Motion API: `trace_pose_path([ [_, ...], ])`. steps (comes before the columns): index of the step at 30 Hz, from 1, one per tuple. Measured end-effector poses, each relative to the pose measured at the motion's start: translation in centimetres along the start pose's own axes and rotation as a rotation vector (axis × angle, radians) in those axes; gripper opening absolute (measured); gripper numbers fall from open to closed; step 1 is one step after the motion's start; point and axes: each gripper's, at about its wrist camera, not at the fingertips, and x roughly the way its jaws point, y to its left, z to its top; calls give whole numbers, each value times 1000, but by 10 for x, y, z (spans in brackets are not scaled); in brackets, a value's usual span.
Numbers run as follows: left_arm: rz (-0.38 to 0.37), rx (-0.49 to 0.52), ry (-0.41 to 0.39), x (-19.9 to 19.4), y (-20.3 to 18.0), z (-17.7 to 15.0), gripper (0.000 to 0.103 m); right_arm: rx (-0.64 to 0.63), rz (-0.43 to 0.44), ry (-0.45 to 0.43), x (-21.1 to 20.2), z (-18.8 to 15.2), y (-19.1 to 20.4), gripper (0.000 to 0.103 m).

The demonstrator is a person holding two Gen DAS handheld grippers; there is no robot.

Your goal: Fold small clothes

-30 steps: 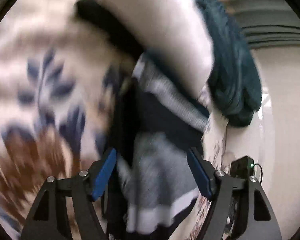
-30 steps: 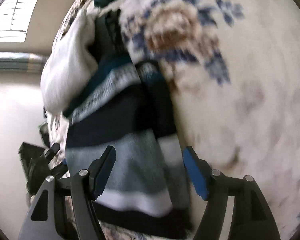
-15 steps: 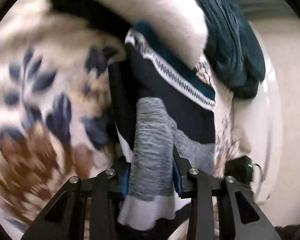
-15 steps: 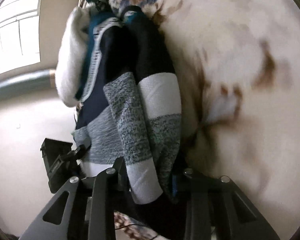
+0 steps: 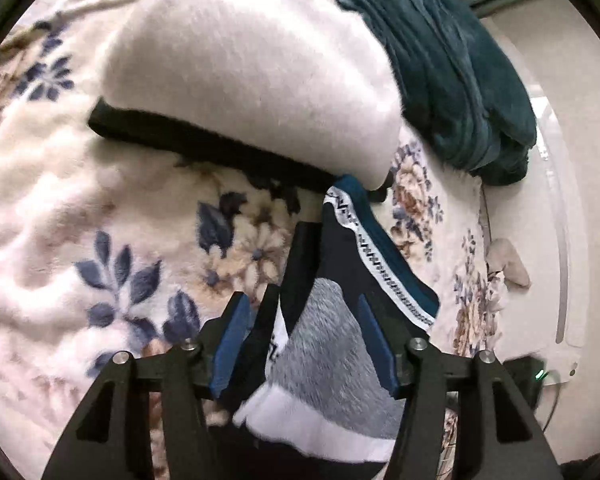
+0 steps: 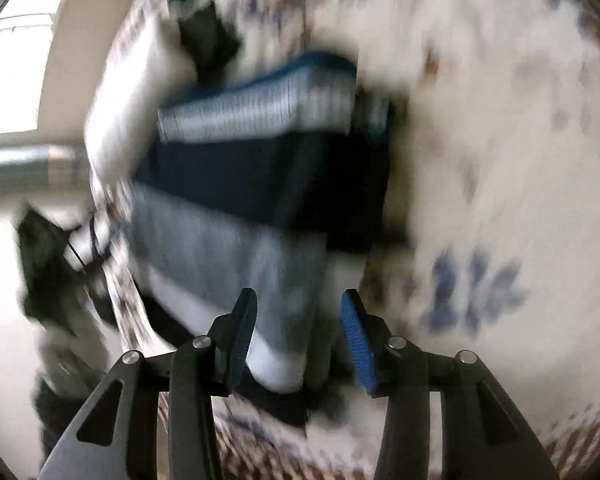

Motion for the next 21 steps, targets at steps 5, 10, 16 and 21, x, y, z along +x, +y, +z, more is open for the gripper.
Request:
trace_pose_path([
  [5, 3, 59, 19, 43, -4, 23, 20, 16, -4, 12, 44, 49, 6, 45],
  [10, 76, 165, 26, 58, -24, 29, 9, -23, -52, -28, 38, 54, 10, 7],
  [16, 161, 196, 94, 78, -34, 35, 14, 1, -67, 38, 28, 55, 1, 8],
  [21, 117, 112, 61, 54, -32, 34, 29, 27, 16, 151, 32, 39, -2, 36],
])
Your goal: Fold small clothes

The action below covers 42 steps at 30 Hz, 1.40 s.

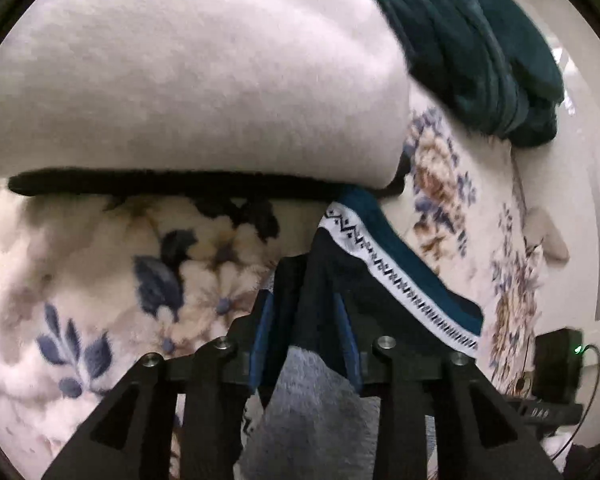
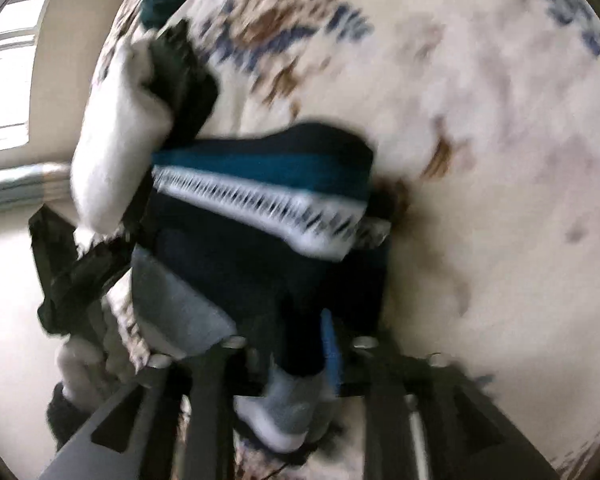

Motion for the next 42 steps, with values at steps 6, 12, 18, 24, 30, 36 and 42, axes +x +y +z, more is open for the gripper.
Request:
trace_pose_path([
  [6, 81, 130, 48, 28, -8, -14, 15, 2, -52, 10, 20, -11, -11, 9],
  [12, 22, -1, -48, -10, -6, -10, 28, -54, -75, 83, 16, 0, 3, 28],
  [18, -9, -337, -354, -90, 11, -110, 70, -188, -33, -44, -24, 30, 17, 85],
  [24, -124, -660, -395, -59, 37, -229, 70, -227, 9, -25, 7, 77, -9, 85],
  [30, -284, -828, -396, 5, 43, -262, 71, -210, 99, 27, 39, 95, -20, 86],
  [36, -190, -701, -486, -5, 26, -223, 54, -220, 115, 34, 46, 83, -18, 24],
  [42, -218, -572, -393, -36, 41, -177, 51, -117, 172, -18, -1, 18, -32, 20],
])
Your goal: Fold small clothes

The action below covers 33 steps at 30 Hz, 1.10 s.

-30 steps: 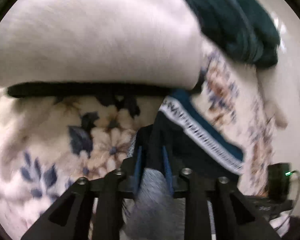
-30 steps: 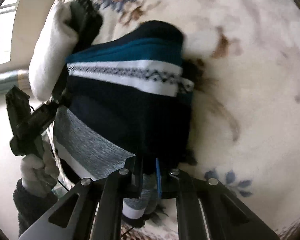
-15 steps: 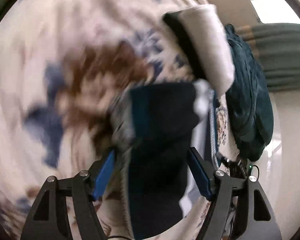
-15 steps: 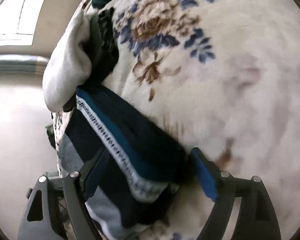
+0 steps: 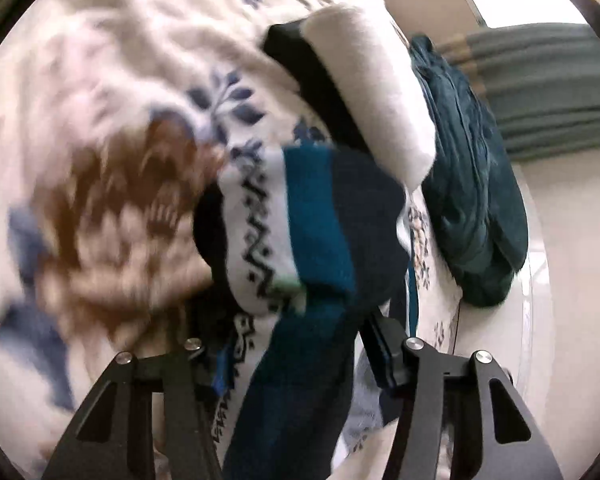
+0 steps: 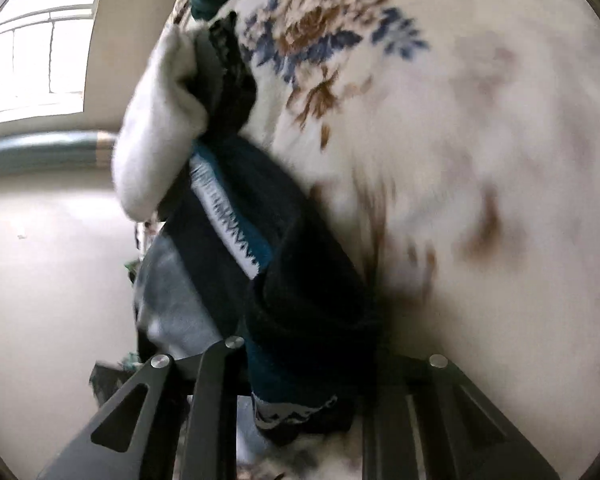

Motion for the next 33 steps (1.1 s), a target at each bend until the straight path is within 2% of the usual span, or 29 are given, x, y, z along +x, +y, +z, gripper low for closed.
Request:
trace_pose_path([
  [2, 24, 30, 91, 11, 5, 17, 57, 31, -8, 7, -9, -28, -1, 20],
  [4, 65, 75, 136, 16, 8, 21, 61, 43, -36, 53, -8, -47, 0, 25],
  [6, 78, 88, 137, 14, 7, 26, 64, 41, -112, 69, -10, -48, 0, 38],
  [7, 72, 86, 139, 15, 8, 31, 64, 27, -128, 58, -13, -46, 2, 40],
  [9, 61, 63, 131, 19, 6, 41, 64, 0, -165, 56, -17, -34, 2, 53],
  [13, 65, 26, 116, 24, -1, 52, 64, 7, -190, 43, -29, -9, -2, 53],
  [17, 69, -8, 150, 8, -3, 42, 64, -55, -235, 5, -45, 4, 9, 53],
  [20, 67, -3, 101, -19, 4, 34, 64, -90, -222, 11, -48, 14, 18, 55],
  [23, 49, -42, 74, -15, 18, 45, 64, -122, -236, 31, -34, 18, 23, 56],
  [24, 53, -54, 75, -7, 22, 50, 61, -126, -234, 38, -29, 18, 22, 56],
  [25, 26, -50, 73, 4, 23, 55, 59, -123, -229, 47, -21, 19, 22, 56],
  [26, 24, -37, 63, 12, 21, 58, 41, -117, -227, 53, -11, 17, 25, 56],
  [28, 27, 10, 51, 23, 16, 61, 20, -81, -209, 72, -2, 18, 19, 56],
  [31, 36, 63, 22, 21, 6, 66, 19, -69, -221, 89, 8, 19, 17, 56],
  [33, 6, -10, 25, 23, 18, 76, 19, -111, -237, 102, 12, 19, 20, 56],
])
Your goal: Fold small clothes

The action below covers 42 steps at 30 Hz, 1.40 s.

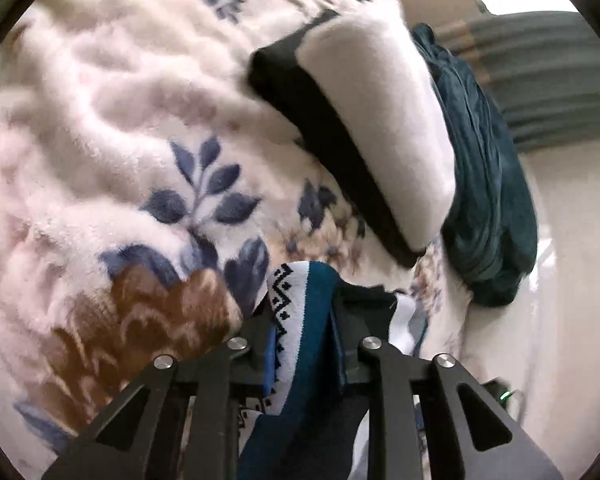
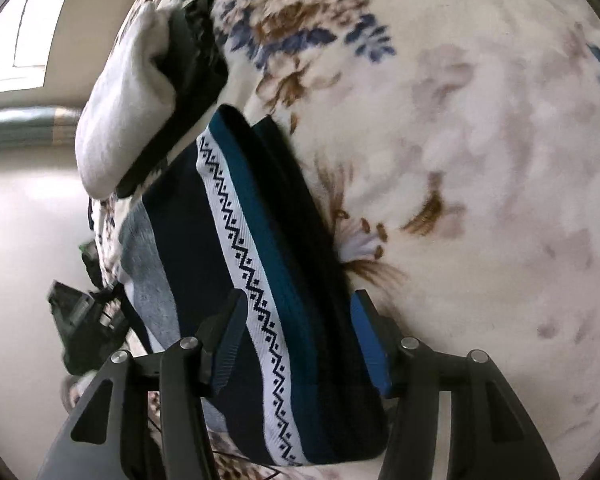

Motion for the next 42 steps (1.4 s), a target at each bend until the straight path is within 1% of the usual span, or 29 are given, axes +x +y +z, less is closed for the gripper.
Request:
trace_pose_path([
  [2, -26, -49, 3, 8, 13, 8, 19, -39, -12, 39, 9, 0, 3, 56],
  [4, -49, -100, 27, 21, 27, 16, 22, -46, -1, 61, 15, 1, 1, 56],
  [5, -67, -134, 31, 25, 33, 18, 27, -47, 13, 65, 17, 3, 0, 56],
  [6, -111, -172, 40, 27, 39, 19, 31, -48, 20, 69, 18, 5, -2, 58],
  [7, -159, -210, 49, 25, 45, 19, 40, -53, 25, 74, 19, 8, -2, 60],
  [8, -192, -229, 51, 19, 48, 17, 50, -62, 42, 80, 22, 11, -3, 67],
  [9, -208, -222, 49, 14, 48, 15, 56, -67, 60, 90, 25, 15, -5, 73],
  [10, -224, -207, 47, 6, 47, 9, 67, -69, 80, 110, 33, 19, -7, 75],
  [11, -230, -192, 53, 1, 46, 3, 73, -70, 102, 126, 40, 23, -8, 76],
  [12, -219, -172, 71, -2, 45, -5, 73, -76, 132, 140, 47, 26, -9, 83],
  [14, -173, -121, 133, 1, 41, -24, 73, -87, 186, 141, 53, 31, -8, 89],
  [15, -148, -90, 161, 4, 36, -33, 73, -101, 214, 140, 55, 33, -4, 89],
  [17, -146, -37, 193, 10, 28, -49, 73, -133, 225, 142, 59, 34, 6, 89],
  [18, -133, -16, 194, 12, 24, -54, 73, -142, 232, 141, 61, 33, 11, 87],
  [19, -131, 6, 169, 12, 19, -58, 73, -156, 234, 138, 64, 32, 17, 83],
  [20, -134, 22, 150, 11, 16, -60, 64, -165, 227, 141, 67, 31, 23, 55],
  [21, -128, 36, 135, 10, 12, -60, 59, -162, 238, 147, 70, 29, 26, 33],
  [22, -132, 44, 118, 6, 8, -60, 48, -154, 234, 139, 71, 27, 29, 33],
  [23, -129, 49, 98, 1, 4, -58, 42, -165, 224, 121, 68, 26, 35, 31],
  [26, -131, 70, 77, -12, -11, -49, 36, -176, 226, 83, 48, 24, 45, 28],
  [30, -158, 138, 77, -32, -45, -27, 33, -178, 241, 29, 11, 24, 63, 26],
  [31, -170, 157, 80, -35, -57, -18, 33, -185, 244, 11, 1, 25, 72, 26],
  [33, -170, 206, 75, -42, -82, 3, 32, -190, 259, -16, -13, 30, 83, 26],
  [34, -179, 221, 75, -46, -88, 12, 32, -189, 266, -31, -21, 33, 88, 26],
  [36, -186, 254, 63, -52, -109, 32, 32, -200, 280, -75, -39, 45, 107, 26],
  [37, -204, 269, 59, -57, -122, 46, 32, -201, 290, -94, -48, 52, 118, 26],
  [39, -215, 303, 41, -65, -140, 68, 32, -206, 310, -130, -62, 69, 139, 26],
  [41, -224, 338, 26, -69, -159, 97, 32, -219, 321, -166, -70, 87, 166, 26],
  [42, -226, 349, 22, -68, -169, 119, 32, -223, 327, -180, -71, 100, 179, 26],
])
